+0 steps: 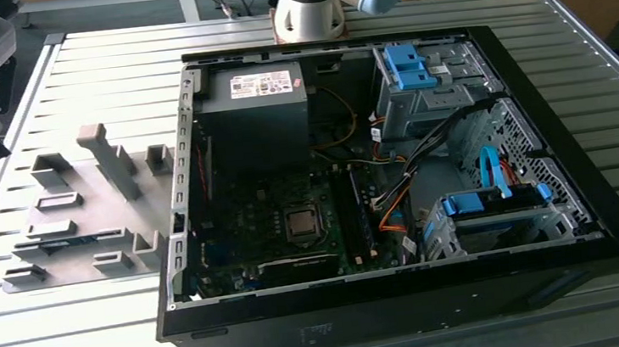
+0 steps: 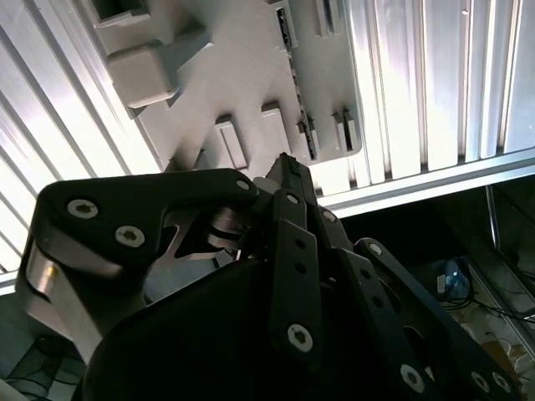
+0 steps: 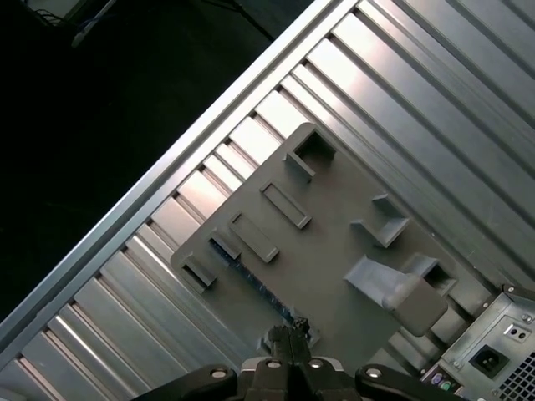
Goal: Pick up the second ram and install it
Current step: 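Pick up the second ram and move it above second insertion slot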
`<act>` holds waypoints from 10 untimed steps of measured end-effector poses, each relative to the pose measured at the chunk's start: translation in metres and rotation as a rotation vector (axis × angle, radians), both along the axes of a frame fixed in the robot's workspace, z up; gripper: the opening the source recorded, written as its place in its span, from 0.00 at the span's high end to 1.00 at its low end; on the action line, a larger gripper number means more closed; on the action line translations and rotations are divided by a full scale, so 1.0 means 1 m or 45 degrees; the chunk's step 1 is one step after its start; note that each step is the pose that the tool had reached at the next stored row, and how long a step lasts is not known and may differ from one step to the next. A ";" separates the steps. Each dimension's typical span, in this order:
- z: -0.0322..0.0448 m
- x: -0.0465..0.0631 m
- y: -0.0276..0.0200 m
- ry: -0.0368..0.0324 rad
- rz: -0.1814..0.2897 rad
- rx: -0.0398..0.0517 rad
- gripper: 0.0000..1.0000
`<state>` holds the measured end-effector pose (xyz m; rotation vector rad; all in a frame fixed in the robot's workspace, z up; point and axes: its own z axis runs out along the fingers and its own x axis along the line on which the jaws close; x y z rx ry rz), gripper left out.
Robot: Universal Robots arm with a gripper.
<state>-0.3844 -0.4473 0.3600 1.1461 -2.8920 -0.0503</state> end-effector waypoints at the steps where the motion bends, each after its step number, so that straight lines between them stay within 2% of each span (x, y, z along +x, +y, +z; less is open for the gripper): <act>1: 0.0000 0.000 0.0000 0.0001 0.006 0.000 0.89; 5: 0.0000 0.000 0.0000 0.0000 0.015 0.000 0.89; 9: -0.0002 0.000 0.0000 0.0000 0.088 0.000 0.89; 10: -0.0002 0.000 0.0000 0.0001 0.090 0.000 0.89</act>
